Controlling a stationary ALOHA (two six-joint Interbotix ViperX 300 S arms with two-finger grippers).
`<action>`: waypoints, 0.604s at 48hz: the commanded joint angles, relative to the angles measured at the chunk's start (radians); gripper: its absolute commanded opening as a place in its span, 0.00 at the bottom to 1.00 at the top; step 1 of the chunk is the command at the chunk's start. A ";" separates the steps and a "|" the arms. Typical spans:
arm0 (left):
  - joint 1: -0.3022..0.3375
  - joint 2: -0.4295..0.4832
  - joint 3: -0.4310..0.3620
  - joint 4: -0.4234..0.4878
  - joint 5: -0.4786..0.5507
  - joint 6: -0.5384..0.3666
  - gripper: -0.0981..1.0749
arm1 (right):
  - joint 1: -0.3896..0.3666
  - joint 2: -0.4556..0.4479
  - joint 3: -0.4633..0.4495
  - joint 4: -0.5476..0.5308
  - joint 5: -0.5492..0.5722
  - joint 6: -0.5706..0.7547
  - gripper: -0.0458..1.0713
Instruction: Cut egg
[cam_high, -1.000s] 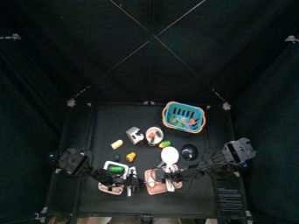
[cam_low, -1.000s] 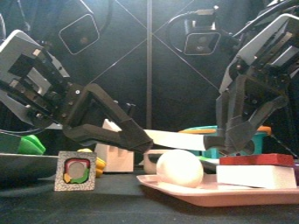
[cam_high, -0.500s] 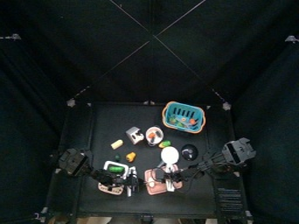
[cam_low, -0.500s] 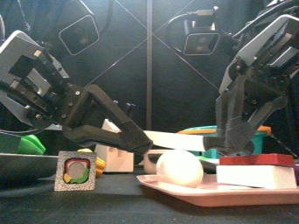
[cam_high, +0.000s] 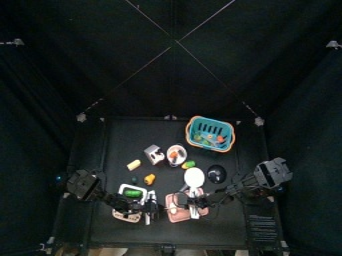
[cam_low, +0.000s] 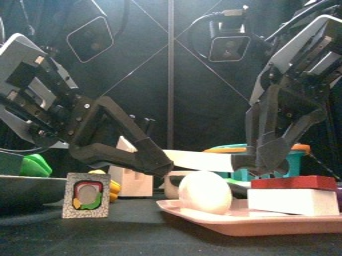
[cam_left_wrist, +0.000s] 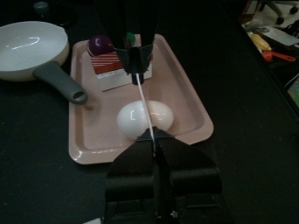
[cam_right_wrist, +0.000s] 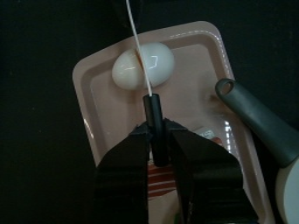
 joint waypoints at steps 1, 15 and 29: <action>-0.025 -0.034 -0.011 0.006 -0.005 0.002 0.34 | -0.008 -0.035 -0.015 -0.003 0.008 0.003 0.45; -0.031 -0.015 -0.017 0.005 0.003 -0.002 0.34 | -0.008 -0.015 -0.014 -0.003 0.008 0.005 0.45; -0.035 -0.009 -0.023 -0.003 0.021 -0.003 0.34 | -0.011 -0.012 -0.009 -0.002 0.008 0.005 0.45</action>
